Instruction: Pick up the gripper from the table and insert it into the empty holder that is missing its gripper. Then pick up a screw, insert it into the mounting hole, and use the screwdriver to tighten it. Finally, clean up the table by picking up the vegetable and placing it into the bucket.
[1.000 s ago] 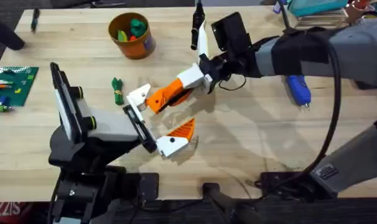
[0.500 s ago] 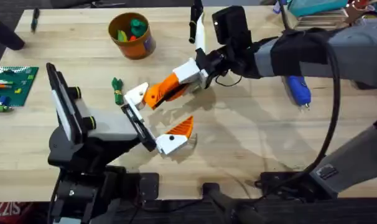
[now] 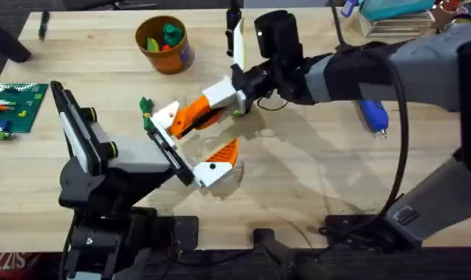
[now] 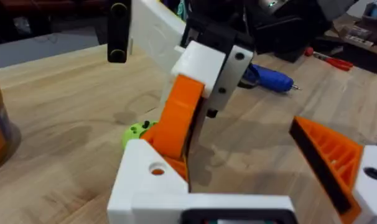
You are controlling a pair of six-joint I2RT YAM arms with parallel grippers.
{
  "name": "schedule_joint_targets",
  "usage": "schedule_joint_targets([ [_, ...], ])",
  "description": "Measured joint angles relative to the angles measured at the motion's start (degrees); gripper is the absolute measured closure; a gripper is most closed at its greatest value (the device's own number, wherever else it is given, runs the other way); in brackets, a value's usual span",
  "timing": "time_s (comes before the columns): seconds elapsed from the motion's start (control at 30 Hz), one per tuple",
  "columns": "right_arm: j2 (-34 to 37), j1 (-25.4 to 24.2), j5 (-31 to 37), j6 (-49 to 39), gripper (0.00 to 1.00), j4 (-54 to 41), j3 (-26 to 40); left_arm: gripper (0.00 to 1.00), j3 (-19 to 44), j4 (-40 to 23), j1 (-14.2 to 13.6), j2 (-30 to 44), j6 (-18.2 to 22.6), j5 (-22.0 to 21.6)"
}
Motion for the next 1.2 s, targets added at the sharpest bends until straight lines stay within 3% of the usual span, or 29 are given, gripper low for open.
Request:
schedule_joint_targets([
  [1.2,0.05,3.03,12.66,4.79,0.987,5.30,0.13,0.010,0.00,-0.07,0.73,0.48,-3.05,-2.37],
])
